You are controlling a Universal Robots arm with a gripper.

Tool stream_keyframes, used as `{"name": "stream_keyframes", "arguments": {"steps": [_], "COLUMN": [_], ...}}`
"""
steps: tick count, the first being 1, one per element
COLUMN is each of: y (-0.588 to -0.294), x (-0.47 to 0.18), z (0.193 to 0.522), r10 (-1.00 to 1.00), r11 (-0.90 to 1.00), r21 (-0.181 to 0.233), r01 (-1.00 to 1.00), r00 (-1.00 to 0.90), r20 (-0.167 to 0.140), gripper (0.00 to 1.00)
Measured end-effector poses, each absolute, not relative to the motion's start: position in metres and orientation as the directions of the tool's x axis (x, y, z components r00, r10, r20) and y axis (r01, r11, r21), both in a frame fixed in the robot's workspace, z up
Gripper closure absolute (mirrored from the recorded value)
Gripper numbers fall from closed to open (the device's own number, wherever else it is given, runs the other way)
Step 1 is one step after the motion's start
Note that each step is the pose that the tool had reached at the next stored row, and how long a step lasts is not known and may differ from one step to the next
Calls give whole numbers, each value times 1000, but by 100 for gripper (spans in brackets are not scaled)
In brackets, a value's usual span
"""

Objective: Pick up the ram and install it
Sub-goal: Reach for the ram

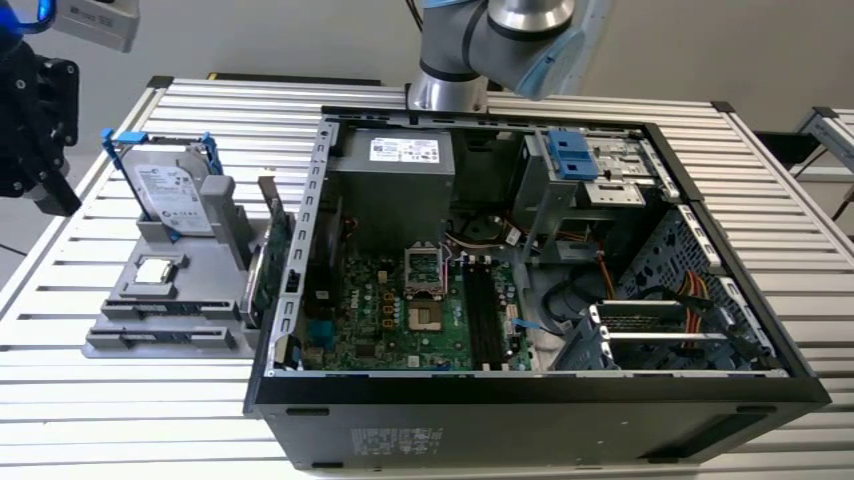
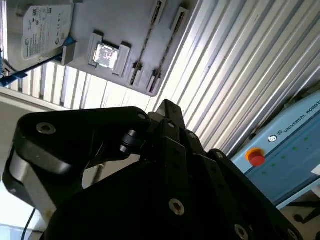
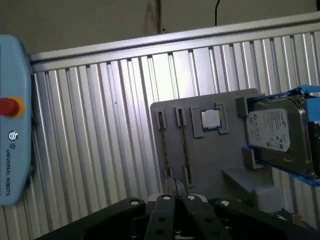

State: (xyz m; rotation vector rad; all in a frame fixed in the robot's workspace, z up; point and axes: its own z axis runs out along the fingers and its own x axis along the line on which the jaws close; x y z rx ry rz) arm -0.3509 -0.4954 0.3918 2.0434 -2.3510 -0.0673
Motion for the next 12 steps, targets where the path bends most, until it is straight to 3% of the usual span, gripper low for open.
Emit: {"name": "stream_keyframes", "arguments": {"steps": [12], "y": [-495], "x": [-351], "z": [392], "r10": [-999], "r11": [-34], "r21": [50], "r01": [-998], "r00": [34], "r20": [-9], "gripper": [100]}}
